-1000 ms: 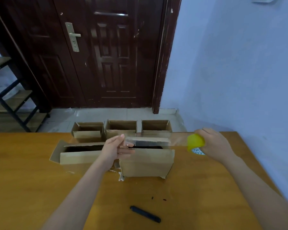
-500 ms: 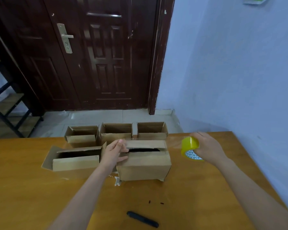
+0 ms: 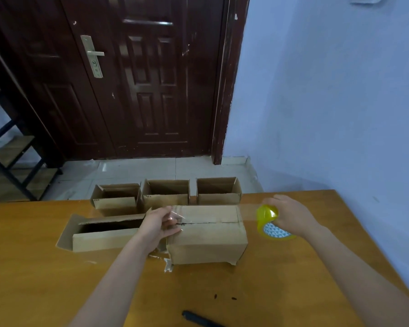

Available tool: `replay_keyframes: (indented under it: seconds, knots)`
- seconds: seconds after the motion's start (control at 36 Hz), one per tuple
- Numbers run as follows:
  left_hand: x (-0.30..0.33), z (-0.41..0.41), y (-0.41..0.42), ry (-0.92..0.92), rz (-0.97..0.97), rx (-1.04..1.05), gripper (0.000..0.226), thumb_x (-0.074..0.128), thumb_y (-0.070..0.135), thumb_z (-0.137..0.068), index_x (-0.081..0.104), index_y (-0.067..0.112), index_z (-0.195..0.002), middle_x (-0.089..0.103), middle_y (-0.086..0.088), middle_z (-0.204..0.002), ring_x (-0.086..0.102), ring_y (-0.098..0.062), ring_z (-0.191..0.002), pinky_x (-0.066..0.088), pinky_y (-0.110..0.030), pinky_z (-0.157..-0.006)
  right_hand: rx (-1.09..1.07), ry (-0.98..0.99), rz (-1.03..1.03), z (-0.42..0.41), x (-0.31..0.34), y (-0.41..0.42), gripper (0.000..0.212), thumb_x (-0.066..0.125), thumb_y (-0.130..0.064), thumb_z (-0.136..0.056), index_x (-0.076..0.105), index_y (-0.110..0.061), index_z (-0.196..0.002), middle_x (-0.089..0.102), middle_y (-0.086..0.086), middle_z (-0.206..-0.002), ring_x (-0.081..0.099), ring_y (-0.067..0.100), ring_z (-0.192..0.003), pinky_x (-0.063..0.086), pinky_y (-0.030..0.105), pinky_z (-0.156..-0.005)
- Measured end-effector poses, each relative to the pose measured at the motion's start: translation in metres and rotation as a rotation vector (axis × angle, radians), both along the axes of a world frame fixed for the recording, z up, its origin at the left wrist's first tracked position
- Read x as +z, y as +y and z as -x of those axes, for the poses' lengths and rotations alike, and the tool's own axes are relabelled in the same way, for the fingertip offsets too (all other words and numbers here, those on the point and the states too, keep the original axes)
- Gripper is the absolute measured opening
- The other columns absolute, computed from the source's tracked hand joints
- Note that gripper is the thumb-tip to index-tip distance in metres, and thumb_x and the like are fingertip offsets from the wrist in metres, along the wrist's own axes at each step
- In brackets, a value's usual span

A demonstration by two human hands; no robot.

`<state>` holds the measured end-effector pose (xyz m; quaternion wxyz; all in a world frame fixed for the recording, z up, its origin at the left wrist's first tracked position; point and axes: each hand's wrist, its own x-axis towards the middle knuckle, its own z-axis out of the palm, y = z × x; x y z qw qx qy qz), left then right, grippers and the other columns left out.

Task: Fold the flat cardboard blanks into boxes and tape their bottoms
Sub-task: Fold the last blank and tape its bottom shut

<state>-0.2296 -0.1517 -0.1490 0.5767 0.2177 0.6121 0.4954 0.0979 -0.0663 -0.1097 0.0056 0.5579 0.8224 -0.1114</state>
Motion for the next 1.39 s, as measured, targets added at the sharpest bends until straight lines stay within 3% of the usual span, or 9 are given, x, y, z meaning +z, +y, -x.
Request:
replay_keyframes:
  seconds: [0.19,0.39,0.53,0.64,0.83,1.0,1.14,1.22,1.39]
  knots:
    - [0.001,0.01,0.0,-0.152,-0.001,-0.014,0.018,0.047,0.013,-0.096,0.049,0.005,-0.08,0.048,-0.009,-0.074,0.056,-0.023,-0.084,0.055,-0.046,-0.083,0.054,-0.06,0.011,0.008,-0.008,0.004,0.056,0.064,-0.012,-0.081,0.049,-0.027,-0.133,0.054,-0.004,-0.119,0.048,0.016,-0.116,0.045,0.024,-0.075]
    - [0.002,0.007,-0.002,-0.229,-0.031,0.029,0.019,0.049,0.01,-0.093,0.046,0.005,-0.075,0.053,-0.013,-0.081,0.058,-0.025,-0.089,0.055,-0.048,-0.082,0.111,-0.143,-0.011,0.013,-0.023,0.004,0.057,0.058,-0.007,-0.081,0.049,-0.026,-0.134,0.056,-0.004,-0.115,0.05,0.016,-0.112,0.04,0.023,-0.073]
    - [0.001,0.007,-0.005,-0.269,-0.032,0.052,0.01,0.05,0.01,-0.092,0.051,0.002,-0.097,0.052,-0.023,-0.108,0.054,-0.035,-0.109,0.054,-0.048,-0.085,0.132,-0.152,-0.061,0.018,-0.032,0.005,0.056,0.057,-0.004,-0.08,0.051,-0.023,-0.132,0.057,-0.002,-0.111,0.051,0.017,-0.105,0.034,0.022,-0.071]
    - [0.001,0.005,-0.006,-0.282,-0.041,0.066,0.009,0.047,0.009,-0.093,0.052,0.002,-0.095,0.054,-0.019,-0.096,0.058,-0.03,-0.096,0.052,-0.049,-0.088,0.145,-0.164,-0.075,0.022,-0.037,0.006,0.054,0.057,-0.004,-0.081,0.05,-0.023,-0.132,0.057,-0.002,-0.111,0.05,0.016,-0.104,0.03,0.021,-0.07]
    - [-0.001,0.007,-0.008,-0.328,-0.088,0.078,0.019,0.043,0.009,-0.094,0.047,0.005,-0.075,0.062,-0.019,-0.086,0.065,-0.026,-0.099,0.049,-0.052,-0.092,0.143,-0.161,-0.057,0.031,-0.043,0.006,0.053,0.057,-0.005,-0.083,0.049,-0.023,-0.132,0.056,-0.003,-0.116,0.049,0.016,-0.107,0.027,0.02,-0.071]
    - [-0.004,0.01,-0.011,-0.34,-0.096,0.102,0.013,0.043,0.01,-0.093,0.05,0.003,-0.084,0.064,-0.026,-0.106,0.066,-0.025,-0.097,0.053,-0.049,-0.088,0.166,-0.186,-0.065,0.04,-0.049,0.005,0.055,0.052,0.0,-0.083,0.047,-0.023,-0.133,0.055,-0.002,-0.115,0.048,0.015,-0.104,0.026,0.02,-0.071]
    - [0.0,0.007,-0.014,-0.362,-0.092,0.213,0.009,0.043,0.008,-0.095,0.049,0.002,-0.099,0.064,-0.022,-0.101,0.063,-0.031,-0.099,0.058,-0.043,-0.077,0.218,-0.242,-0.081,0.052,-0.055,0.003,0.055,0.05,0.002,-0.085,0.044,-0.021,-0.135,0.052,0.001,-0.123,0.045,0.018,-0.113,0.033,0.025,-0.085]
    - [-0.003,0.008,-0.017,-0.349,-0.073,0.247,0.01,0.045,0.008,-0.096,0.051,0.001,-0.095,0.063,-0.022,-0.099,0.063,-0.032,-0.099,0.061,-0.039,-0.071,0.242,-0.294,-0.091,0.057,-0.056,0.004,0.054,0.053,-0.001,-0.085,0.043,-0.02,-0.135,0.05,0.002,-0.126,0.043,0.019,-0.117,0.035,0.028,-0.094]
    - [-0.006,0.003,-0.018,-0.273,-0.076,0.294,0.02,0.046,0.008,-0.096,0.051,0.004,-0.077,0.053,-0.011,-0.076,0.058,-0.021,-0.077,0.057,-0.038,-0.074,0.237,-0.297,-0.079,0.054,-0.057,0.004,0.055,0.056,-0.003,-0.085,0.043,-0.021,-0.135,0.05,0.001,-0.129,0.043,0.018,-0.12,0.035,0.029,-0.098]
